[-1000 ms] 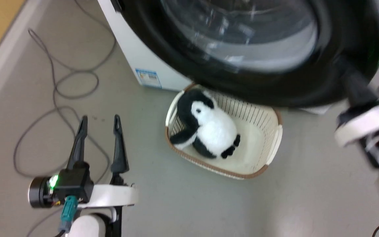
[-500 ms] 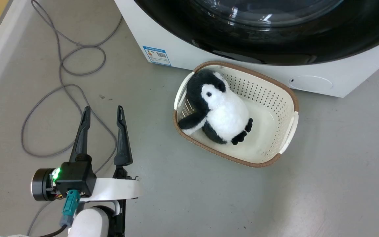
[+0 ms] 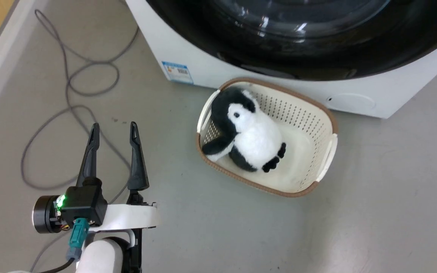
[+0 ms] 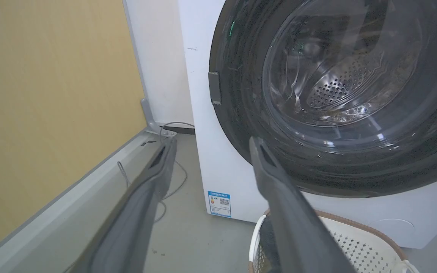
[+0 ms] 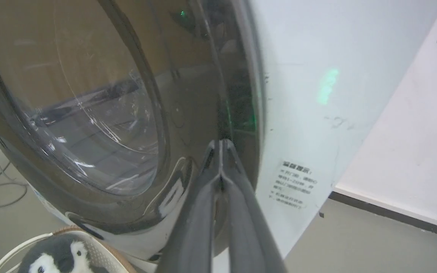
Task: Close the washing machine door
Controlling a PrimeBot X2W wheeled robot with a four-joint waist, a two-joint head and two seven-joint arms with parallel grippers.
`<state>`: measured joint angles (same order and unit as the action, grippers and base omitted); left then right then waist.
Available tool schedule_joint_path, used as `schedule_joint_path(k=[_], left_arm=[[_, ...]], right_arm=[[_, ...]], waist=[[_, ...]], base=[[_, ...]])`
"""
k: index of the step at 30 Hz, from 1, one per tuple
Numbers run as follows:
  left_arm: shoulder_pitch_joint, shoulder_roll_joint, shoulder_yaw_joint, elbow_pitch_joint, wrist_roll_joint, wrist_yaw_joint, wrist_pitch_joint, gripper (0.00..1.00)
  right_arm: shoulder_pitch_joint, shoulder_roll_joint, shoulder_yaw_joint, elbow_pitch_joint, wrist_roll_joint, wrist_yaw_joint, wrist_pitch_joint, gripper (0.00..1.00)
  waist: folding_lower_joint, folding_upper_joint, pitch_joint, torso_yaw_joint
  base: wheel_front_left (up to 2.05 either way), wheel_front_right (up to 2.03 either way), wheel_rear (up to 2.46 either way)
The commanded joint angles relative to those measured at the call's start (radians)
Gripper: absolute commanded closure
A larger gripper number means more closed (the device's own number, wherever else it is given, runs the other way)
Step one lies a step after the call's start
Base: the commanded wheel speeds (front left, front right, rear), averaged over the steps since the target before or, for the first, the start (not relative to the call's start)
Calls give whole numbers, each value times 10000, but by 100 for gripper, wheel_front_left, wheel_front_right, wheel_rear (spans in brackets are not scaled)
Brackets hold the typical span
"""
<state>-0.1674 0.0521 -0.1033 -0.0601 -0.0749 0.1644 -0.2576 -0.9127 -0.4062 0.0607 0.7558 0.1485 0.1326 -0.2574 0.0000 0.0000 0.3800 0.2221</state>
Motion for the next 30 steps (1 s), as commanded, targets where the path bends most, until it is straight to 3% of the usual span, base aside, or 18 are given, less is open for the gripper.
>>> schedule_joint_path(k=[1,6,14,27,28,29,30], left_arm=[[36,-17,78,78,21,6,-42,0],[311,-17,264,259,104,-43,-42,0],[897,-5,600,615,284,-157,-42,0],[2106,37,950,801,370,-250,-42,0],[2207,35,970,781,360,-247,-42,0],[2303,33,969,766,351,-264,-42,0],[2380,31,944,748,340,-296,-42,0]], right_arm=[[302,85,-167,-379,-94,-19,-44,100],[1442,508,-680,-2032,-305,-19,-44,100],[3768,1859,-1125,-4532,-582,-19,-44,100],[7136,3175,-1197,-5919,-196,-19,-44,100],[7348,3253,-1192,-6001,-95,-19,-44,80],[7549,3313,-1185,-6077,-27,-19,-44,46],[7764,3363,-1215,-6132,16,-19,-44,0]], waist=[[0,0,-325,-158],[0,0,-1064,-487],[0,0,-2207,-1169],[0,0,-3515,-2032],[0,0,-3578,-2107],[0,0,-3626,-2168],[0,0,-3667,-2210]], base=[[0,0,0],[0,0,0],[0,0,0],[0,0,0],[0,0,0],[0,0,0],[0,0,0]])
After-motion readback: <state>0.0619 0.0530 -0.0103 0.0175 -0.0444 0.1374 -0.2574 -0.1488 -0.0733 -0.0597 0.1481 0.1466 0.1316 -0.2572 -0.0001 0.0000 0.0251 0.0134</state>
